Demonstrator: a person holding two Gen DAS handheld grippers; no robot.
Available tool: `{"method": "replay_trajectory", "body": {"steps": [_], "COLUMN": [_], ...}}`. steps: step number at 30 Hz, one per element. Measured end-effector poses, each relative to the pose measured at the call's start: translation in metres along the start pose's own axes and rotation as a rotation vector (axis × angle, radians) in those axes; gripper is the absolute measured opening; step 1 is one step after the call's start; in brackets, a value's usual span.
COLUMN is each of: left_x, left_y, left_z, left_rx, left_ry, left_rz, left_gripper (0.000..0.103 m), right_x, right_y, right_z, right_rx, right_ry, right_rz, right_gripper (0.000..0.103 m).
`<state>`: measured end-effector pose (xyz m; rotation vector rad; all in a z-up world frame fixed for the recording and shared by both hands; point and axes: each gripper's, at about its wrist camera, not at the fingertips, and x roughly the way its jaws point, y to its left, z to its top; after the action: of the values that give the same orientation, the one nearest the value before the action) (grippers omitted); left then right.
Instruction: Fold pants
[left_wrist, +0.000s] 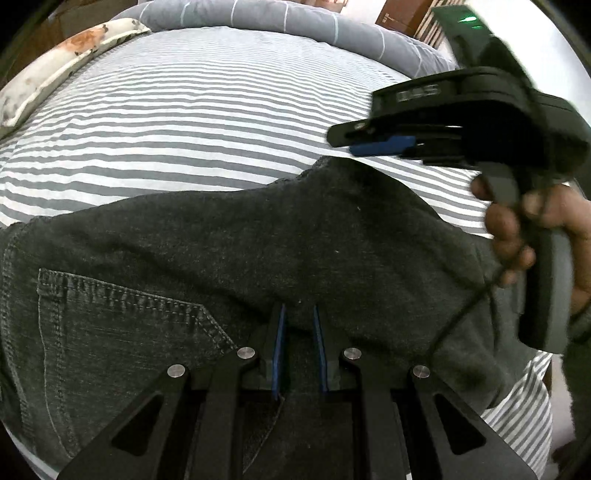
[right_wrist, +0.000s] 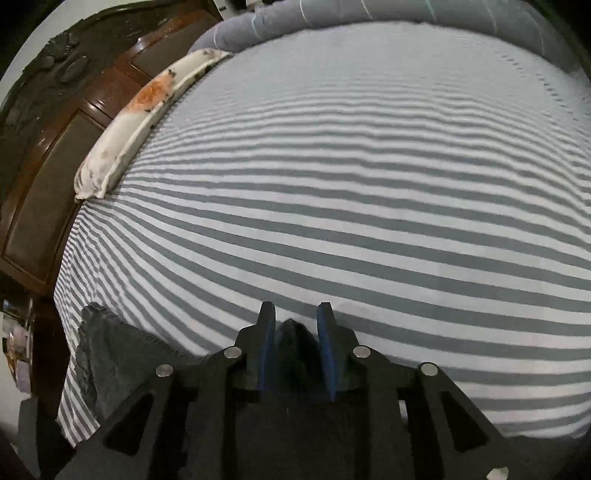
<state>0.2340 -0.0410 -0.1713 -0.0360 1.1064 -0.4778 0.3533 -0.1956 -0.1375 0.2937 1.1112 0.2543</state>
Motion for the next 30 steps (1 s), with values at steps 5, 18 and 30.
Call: {"method": "replay_trajectory", "body": {"steps": [5,18,30], "left_x": [0.002,0.012,0.026], "left_y": [-0.013,-0.039,-0.051], "left_z": [-0.005,-0.008,-0.017], "left_rx": [0.02,0.097,0.233], "left_ry": [-0.006,-0.031,-0.106], "left_rz": [0.022,0.104,0.223], "left_gripper": [0.016,0.018,0.019], "right_x": [-0.018,-0.021,-0.157], "right_y": [0.002,-0.048,-0.169], "right_z": [-0.026,-0.047,-0.17], "right_rx": [-0.007,0.104,0.423], "right_ry": [0.014,0.024,-0.065], "right_rz": [0.011,-0.222,-0.233], "right_gripper": [0.024,0.023,0.025]}}
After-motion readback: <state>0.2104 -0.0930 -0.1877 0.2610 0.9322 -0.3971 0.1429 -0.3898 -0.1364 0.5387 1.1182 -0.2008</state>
